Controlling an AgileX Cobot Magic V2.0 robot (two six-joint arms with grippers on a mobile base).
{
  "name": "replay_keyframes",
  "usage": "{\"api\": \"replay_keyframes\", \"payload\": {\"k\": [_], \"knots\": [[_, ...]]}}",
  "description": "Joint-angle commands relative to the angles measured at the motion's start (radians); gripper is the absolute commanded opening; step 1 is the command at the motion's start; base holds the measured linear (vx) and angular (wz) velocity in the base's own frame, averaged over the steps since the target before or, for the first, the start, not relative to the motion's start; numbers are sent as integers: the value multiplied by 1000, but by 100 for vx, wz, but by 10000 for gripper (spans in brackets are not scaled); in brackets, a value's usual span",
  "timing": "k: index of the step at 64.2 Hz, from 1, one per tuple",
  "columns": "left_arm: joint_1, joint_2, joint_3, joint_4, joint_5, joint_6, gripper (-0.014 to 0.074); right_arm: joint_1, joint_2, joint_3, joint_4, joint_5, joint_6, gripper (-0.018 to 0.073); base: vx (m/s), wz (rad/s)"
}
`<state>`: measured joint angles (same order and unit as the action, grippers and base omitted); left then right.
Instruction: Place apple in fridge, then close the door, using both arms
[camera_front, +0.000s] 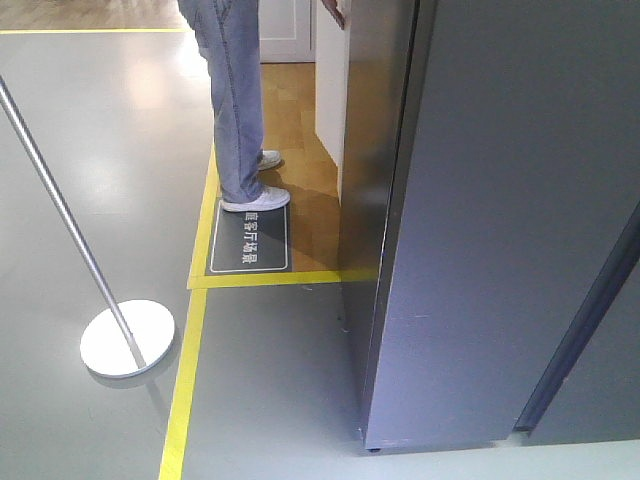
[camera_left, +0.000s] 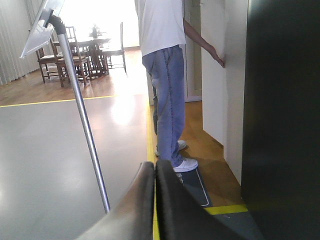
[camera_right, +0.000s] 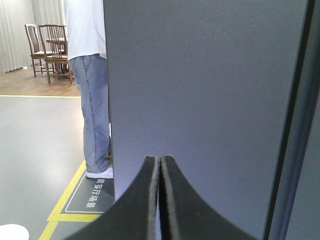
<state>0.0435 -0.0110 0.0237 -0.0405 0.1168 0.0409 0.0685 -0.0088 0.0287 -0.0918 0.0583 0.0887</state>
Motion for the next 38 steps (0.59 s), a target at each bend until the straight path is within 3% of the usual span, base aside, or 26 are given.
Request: {"api": "replay_keyframes", "payload": {"k": [1, 38], "knots": [[-3, -15, -17, -9, -75, -3, -6, 0, -16, -3, -7, -72, -9, -6, 0, 0], [-3, -15, -17, -9, -75, -3, -6, 0, -16, -3, -7, -72, -9, -6, 0, 0]]}}
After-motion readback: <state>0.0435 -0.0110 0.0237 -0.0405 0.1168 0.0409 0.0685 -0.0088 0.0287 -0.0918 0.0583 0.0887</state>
